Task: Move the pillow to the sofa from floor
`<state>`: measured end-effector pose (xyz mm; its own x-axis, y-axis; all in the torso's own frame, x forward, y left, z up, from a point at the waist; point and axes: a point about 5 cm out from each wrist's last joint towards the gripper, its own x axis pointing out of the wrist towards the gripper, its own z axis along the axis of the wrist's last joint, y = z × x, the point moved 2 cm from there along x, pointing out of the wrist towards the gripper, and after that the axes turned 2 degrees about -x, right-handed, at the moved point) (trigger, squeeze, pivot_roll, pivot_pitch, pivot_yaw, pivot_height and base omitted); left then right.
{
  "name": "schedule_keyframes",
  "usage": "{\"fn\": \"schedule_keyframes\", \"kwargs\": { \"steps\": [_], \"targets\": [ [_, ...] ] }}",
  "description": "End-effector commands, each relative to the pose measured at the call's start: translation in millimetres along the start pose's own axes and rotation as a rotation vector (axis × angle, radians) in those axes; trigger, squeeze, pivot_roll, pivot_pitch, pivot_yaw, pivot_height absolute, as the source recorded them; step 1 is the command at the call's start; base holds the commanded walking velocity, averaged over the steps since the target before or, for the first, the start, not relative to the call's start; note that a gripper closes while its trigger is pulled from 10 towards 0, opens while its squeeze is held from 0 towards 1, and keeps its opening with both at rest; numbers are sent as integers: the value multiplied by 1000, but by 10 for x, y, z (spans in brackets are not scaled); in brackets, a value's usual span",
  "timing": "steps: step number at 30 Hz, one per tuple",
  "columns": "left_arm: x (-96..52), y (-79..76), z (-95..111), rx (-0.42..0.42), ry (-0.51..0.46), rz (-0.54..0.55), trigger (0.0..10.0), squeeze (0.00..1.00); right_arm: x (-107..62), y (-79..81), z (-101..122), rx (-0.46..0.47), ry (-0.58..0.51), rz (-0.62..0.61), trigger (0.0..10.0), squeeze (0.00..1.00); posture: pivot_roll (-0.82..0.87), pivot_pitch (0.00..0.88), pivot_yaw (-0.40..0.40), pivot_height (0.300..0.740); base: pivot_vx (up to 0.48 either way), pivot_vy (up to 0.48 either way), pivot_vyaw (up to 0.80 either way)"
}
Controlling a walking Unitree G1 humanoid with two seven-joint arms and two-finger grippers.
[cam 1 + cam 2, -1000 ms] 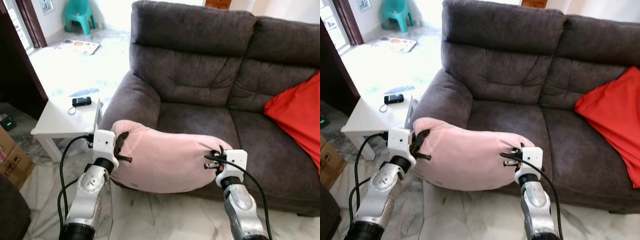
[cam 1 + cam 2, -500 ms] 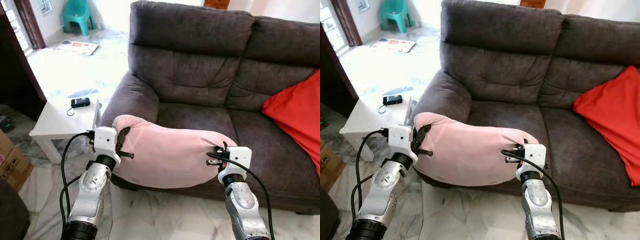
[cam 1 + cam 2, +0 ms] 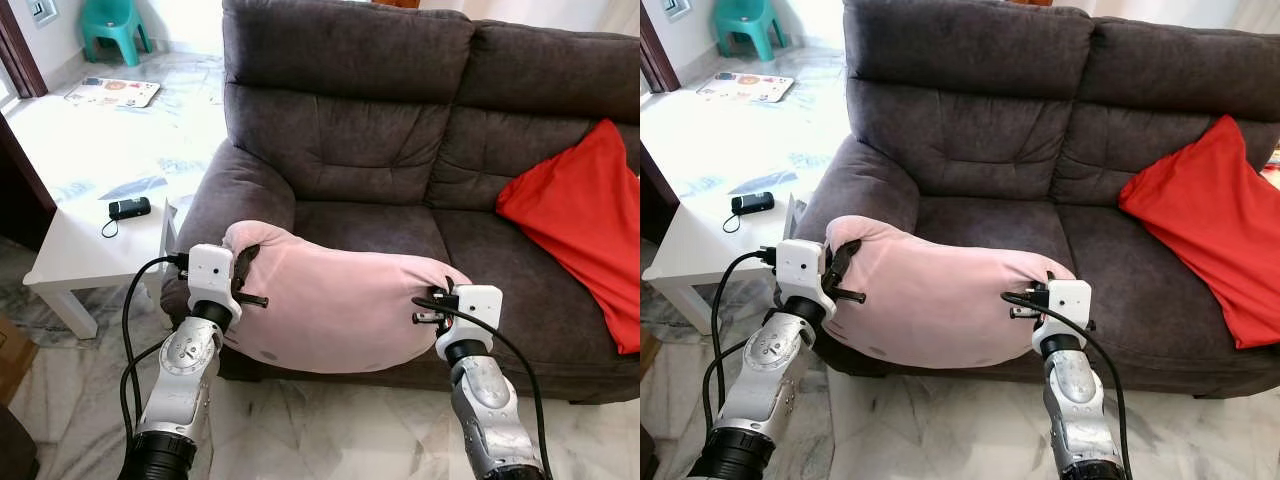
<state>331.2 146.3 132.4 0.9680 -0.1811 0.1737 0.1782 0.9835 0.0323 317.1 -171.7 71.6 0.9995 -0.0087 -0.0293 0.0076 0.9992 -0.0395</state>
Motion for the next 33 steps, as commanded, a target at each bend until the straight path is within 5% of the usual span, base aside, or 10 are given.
{"fn": "schedule_keyframes", "kwargs": {
  "steps": [1,33],
  "targets": [
    [32,103,113,19,-55,46,10000,0,57,-129,209,-4,-76,-48,10000,0,114,0,-122,740,0,-277,-712],
    [51,105,161,16,-77,48,10000,0,79,-52,269,-4,-114,-10,10000,0,114,0,-119,740,0,-67,-507]
  ]
}}
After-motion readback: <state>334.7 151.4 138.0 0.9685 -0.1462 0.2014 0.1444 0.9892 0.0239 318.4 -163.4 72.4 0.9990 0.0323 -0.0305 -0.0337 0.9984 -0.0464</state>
